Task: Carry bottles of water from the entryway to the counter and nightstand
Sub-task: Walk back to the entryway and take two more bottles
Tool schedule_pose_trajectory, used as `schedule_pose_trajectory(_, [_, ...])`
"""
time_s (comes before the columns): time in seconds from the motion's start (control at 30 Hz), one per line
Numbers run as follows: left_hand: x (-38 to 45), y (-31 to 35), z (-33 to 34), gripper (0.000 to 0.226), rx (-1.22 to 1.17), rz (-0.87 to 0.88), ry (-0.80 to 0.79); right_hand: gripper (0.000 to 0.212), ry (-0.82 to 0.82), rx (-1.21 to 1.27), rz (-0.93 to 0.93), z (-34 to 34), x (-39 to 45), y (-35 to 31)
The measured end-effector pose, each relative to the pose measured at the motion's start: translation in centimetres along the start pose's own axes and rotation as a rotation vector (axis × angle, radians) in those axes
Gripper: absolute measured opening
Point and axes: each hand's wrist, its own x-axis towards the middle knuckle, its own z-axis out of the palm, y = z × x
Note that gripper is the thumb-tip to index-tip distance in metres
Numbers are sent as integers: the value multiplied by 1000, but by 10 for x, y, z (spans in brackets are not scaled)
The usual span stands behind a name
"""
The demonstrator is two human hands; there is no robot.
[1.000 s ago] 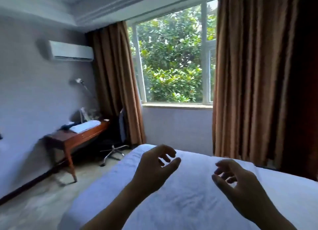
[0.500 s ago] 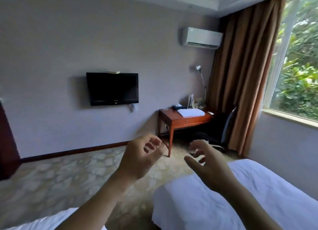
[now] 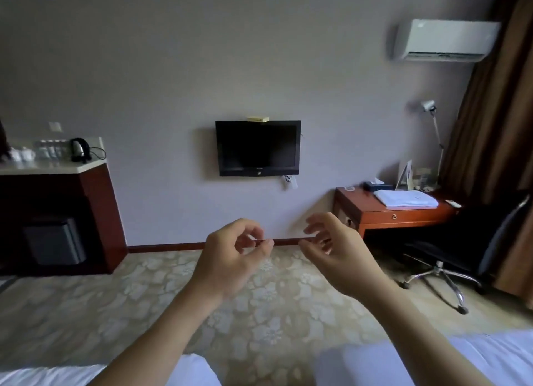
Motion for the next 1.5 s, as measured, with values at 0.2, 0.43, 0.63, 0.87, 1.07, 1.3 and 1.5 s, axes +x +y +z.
schedule_pose_trajectory(0.2, [72, -34, 27, 14, 107, 12, 136, 41, -82, 41, -73, 16, 90, 52])
schedule_pose_trajectory(0.43, [161, -78, 42, 14, 193, -46, 261, 39, -176, 91, -147, 37, 209, 100])
schedule_pose_trajectory(0.63, [229, -136, 38, 12, 196, -100, 323, 37, -233, 172, -159, 91, 299, 133])
schedule_pose_trajectory(0.87, [342, -244, 2, 13, 207, -128, 393, 34, -289, 175, -215, 202, 438, 155])
schedule_pose_trajectory(1.07, [469, -334, -48, 8, 231, -142, 434, 32, -302, 178, -256, 285, 587, 146])
schedule_pose_trajectory(1.3, [578, -406, -84, 11, 280, -165, 439, 33, -350, 225, -302, 365, 711, 153])
schedule_pose_trajectory(1.5, [621, -464, -128, 12, 374, -245, 601, 32, -472, 315, -413, 462, 795, 150])
